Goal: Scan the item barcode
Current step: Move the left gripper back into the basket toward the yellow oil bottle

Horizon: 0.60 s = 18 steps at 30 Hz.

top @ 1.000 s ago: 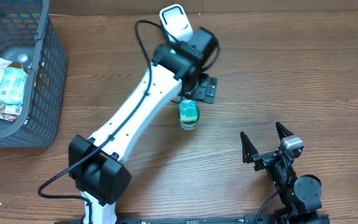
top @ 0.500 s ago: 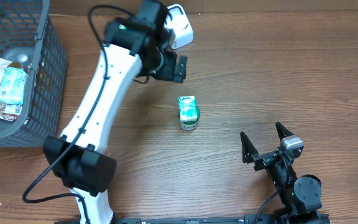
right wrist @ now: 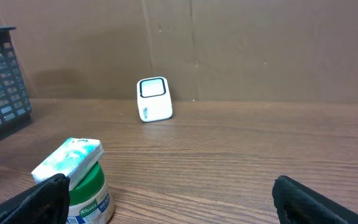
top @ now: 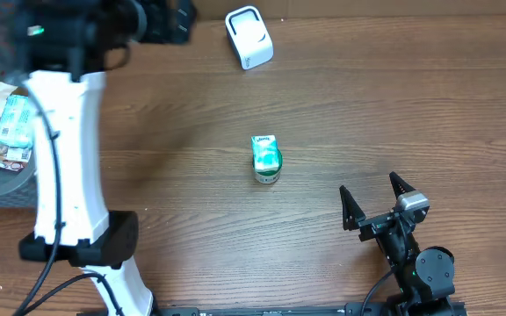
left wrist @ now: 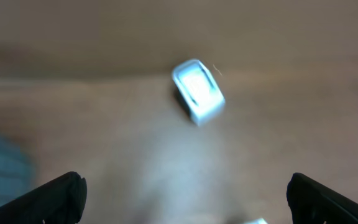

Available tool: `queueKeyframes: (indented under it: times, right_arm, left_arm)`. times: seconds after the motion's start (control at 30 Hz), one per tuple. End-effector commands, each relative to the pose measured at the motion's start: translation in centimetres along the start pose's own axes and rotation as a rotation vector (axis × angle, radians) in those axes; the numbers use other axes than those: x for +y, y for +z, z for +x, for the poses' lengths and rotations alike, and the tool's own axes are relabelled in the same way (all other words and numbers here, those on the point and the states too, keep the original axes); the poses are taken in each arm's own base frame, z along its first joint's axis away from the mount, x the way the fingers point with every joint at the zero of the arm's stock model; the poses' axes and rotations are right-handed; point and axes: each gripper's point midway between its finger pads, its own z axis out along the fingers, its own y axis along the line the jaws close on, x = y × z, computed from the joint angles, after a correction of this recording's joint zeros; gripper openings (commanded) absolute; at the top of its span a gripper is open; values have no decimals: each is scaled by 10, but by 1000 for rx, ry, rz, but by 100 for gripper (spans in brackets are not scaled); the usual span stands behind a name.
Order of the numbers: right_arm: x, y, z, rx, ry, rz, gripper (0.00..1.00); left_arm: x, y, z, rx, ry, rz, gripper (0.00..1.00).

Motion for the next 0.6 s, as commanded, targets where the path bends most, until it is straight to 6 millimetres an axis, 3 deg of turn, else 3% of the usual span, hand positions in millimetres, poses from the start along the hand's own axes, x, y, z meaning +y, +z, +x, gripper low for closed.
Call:
queueKeyframes:
  times: [0.0, 0.13, 0.27, 0.57]
  right_arm:
    - [2, 0, 2, -2, -6, -9, 100]
    - [2, 0, 2, -2, -6, -9, 100]
    - [2, 0, 2, -2, -6, -9, 100]
    - [2, 0, 2, -2, -6, -9, 100]
  left_arm:
    - [47, -41, -26, -129, 1, -197, 100]
    - [97, -65, -42, -212, -50, -368, 100]
    - [138, -81, -43, -236, -98, -485, 100]
    - [192, -102, -32, -230, -174, -596, 100]
